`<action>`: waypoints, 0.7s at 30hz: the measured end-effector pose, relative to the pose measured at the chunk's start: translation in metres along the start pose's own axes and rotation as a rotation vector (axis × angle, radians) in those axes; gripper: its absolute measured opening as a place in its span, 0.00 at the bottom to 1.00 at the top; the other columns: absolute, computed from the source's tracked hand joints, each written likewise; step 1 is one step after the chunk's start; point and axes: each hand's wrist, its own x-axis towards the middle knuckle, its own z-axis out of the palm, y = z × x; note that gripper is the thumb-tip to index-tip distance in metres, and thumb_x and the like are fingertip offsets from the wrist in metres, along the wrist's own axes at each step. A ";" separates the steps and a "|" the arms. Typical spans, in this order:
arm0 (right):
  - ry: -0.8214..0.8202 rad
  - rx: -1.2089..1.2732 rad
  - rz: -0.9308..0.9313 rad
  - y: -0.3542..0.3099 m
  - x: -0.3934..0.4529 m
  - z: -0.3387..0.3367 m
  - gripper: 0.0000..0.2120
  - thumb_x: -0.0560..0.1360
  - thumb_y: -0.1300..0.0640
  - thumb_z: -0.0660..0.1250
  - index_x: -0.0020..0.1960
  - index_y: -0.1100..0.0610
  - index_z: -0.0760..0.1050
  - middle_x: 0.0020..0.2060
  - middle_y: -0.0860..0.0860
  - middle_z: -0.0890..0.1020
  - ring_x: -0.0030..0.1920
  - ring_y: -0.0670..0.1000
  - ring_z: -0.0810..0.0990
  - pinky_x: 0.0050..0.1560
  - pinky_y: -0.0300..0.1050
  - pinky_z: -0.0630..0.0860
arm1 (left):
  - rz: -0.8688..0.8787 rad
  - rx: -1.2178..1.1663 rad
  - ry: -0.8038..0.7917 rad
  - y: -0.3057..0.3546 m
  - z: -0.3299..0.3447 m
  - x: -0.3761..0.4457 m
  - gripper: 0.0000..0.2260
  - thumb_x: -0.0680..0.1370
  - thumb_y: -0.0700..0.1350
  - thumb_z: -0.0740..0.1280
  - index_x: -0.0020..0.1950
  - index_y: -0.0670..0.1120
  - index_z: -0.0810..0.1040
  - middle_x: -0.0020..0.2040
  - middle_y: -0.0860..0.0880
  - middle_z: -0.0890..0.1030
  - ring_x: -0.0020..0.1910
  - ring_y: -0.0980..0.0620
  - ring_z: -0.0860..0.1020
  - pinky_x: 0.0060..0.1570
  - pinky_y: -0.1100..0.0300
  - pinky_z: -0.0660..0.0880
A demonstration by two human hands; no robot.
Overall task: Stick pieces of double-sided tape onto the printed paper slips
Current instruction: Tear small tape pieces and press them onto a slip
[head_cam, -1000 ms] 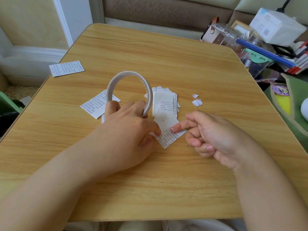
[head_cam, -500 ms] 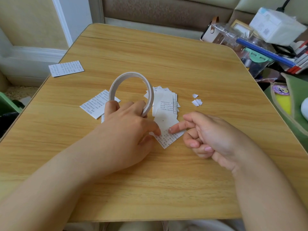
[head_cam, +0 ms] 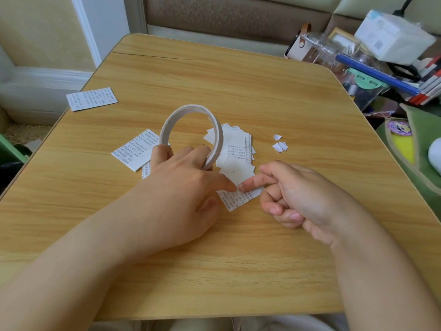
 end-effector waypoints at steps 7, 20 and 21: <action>0.003 -0.007 -0.010 0.001 0.001 0.000 0.20 0.81 0.52 0.51 0.50 0.61 0.78 0.19 0.49 0.66 0.18 0.45 0.55 0.22 0.36 0.51 | 0.049 0.126 0.016 0.002 0.007 0.001 0.20 0.67 0.49 0.54 0.47 0.57 0.84 0.35 0.51 0.68 0.35 0.46 0.73 0.41 0.49 0.65; 0.297 -0.364 -0.155 0.004 -0.004 0.008 0.17 0.77 0.53 0.54 0.43 0.60 0.79 0.28 0.53 0.77 0.28 0.51 0.73 0.31 0.45 0.68 | 0.108 0.201 0.075 0.006 0.007 0.003 0.19 0.69 0.48 0.54 0.45 0.56 0.85 0.36 0.55 0.61 0.33 0.48 0.71 0.41 0.48 0.66; 0.347 -0.425 -0.182 0.005 -0.004 0.007 0.16 0.76 0.53 0.55 0.41 0.62 0.76 0.31 0.57 0.78 0.32 0.55 0.74 0.33 0.46 0.70 | 0.105 0.200 0.076 0.006 0.007 0.002 0.19 0.69 0.48 0.54 0.45 0.56 0.85 0.36 0.55 0.61 0.33 0.48 0.71 0.42 0.49 0.66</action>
